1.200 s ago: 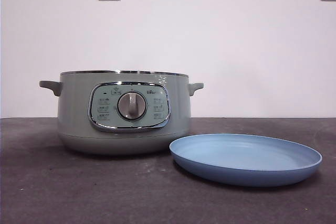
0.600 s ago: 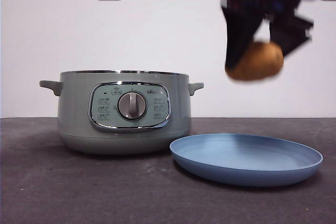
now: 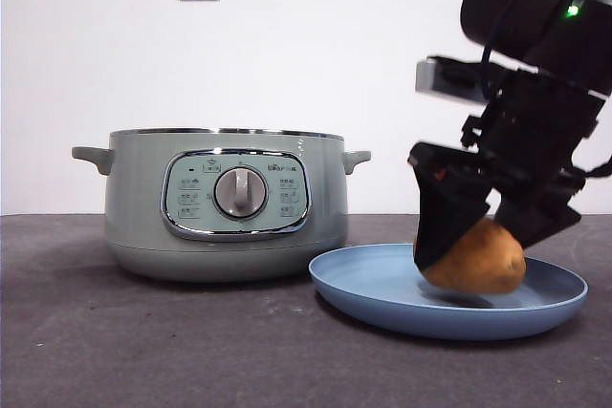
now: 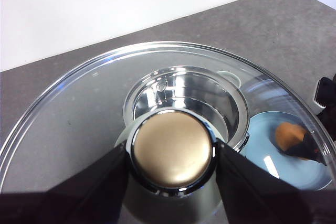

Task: Take the potato out from the steamer,put the potato on the plate,close the lid

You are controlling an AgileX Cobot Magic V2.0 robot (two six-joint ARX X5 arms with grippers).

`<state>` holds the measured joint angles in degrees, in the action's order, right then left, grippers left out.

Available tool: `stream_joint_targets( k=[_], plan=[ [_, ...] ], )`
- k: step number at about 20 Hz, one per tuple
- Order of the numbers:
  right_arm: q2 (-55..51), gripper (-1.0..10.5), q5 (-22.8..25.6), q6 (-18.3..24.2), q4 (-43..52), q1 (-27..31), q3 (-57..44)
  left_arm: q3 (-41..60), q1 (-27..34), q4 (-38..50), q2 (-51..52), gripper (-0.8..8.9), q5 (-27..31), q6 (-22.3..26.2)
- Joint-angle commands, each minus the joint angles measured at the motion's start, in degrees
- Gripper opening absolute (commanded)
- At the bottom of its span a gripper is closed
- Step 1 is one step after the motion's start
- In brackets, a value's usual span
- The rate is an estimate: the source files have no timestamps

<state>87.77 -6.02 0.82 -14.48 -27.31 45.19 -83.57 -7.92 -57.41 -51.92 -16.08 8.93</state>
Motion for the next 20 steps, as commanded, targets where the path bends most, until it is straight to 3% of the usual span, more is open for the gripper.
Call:
stream_joint_targets(
  k=[1,3,5,7,14,20],
  plan=[
    [1.6,-0.1,-0.1,-0.6,0.8,-0.1,-0.5,-0.6,0.0,2.4,0.6,-0.09,-0.8,0.3],
    [1.7,1.0,0.0,-1.4,0.8,-0.1,-0.5,-0.6,0.0,2.4,0.6,-0.09,-0.9,0.3],
    [1.7,3.9,0.0,-1.4,0.7,-0.1,-0.5,-0.6,0.0,2.5,0.6,-0.09,-0.9,0.3],
    [1.7,6.0,0.0,-1.6,0.6,-0.1,-0.4,-0.6,0.0,2.5,0.6,-0.09,-0.9,0.3],
    [-4.9,6.3,0.2,-1.6,-1.6,-0.1,1.9,-0.6,-1.4,5.4,-4.2,-0.09,-3.9,0.3],
    [-21.6,6.3,0.4,-3.0,-6.4,-0.1,5.8,-0.6,-5.2,14.0,-12.9,-0.09,-5.4,0.6]
  ],
)
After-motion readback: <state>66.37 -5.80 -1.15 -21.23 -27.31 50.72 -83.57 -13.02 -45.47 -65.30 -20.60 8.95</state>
